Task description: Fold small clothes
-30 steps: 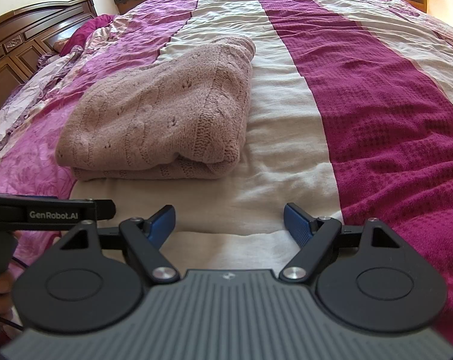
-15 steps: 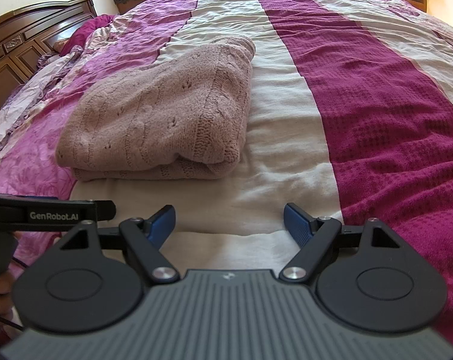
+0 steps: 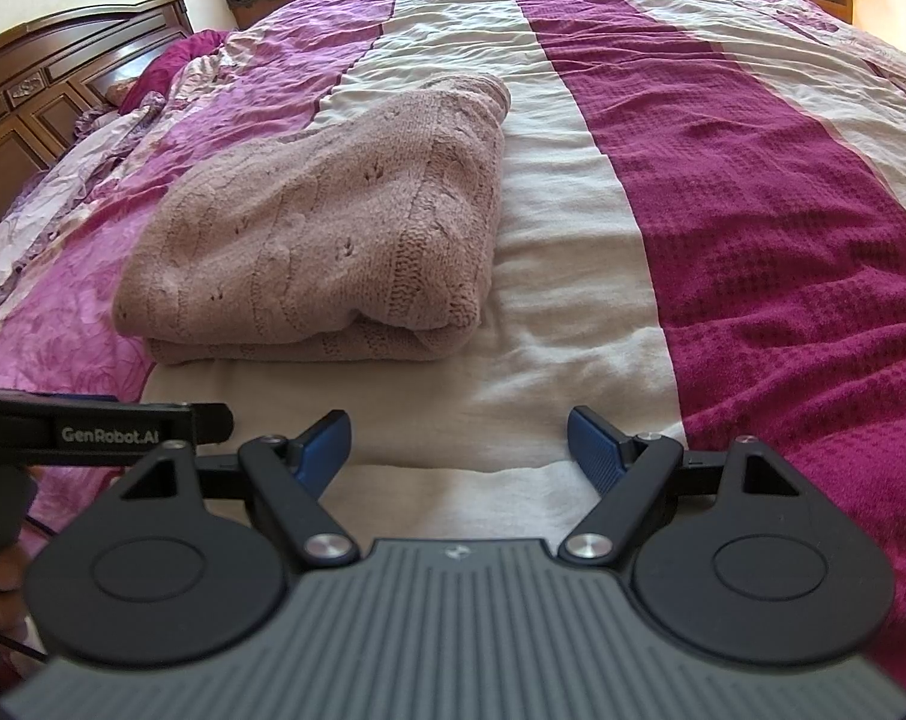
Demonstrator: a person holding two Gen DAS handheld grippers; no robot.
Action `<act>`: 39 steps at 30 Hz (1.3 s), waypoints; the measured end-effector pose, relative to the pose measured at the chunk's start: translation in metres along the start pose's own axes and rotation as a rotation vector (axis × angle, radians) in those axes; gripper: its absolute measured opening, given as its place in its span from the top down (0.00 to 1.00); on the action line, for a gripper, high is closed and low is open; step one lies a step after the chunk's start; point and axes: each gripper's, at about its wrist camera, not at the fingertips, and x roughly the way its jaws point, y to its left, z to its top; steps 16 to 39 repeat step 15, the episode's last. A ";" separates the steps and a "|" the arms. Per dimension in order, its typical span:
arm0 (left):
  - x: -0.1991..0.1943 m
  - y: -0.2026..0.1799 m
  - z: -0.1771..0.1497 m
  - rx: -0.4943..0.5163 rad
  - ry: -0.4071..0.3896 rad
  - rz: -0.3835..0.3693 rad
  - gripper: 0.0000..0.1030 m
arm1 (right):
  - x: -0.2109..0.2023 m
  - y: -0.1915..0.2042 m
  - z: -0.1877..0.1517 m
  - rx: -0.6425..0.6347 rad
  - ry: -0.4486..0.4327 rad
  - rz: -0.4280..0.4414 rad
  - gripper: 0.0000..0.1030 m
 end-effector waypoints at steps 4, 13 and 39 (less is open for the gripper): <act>0.000 -0.001 0.000 0.003 0.001 0.000 0.07 | 0.000 0.000 0.000 0.002 -0.001 0.001 0.22; -0.001 -0.001 0.000 -0.001 0.002 -0.003 0.06 | 0.000 0.000 0.001 0.004 -0.001 -0.001 0.22; -0.001 -0.001 0.000 -0.001 0.004 -0.003 0.07 | 0.000 0.000 0.001 0.003 0.000 -0.001 0.22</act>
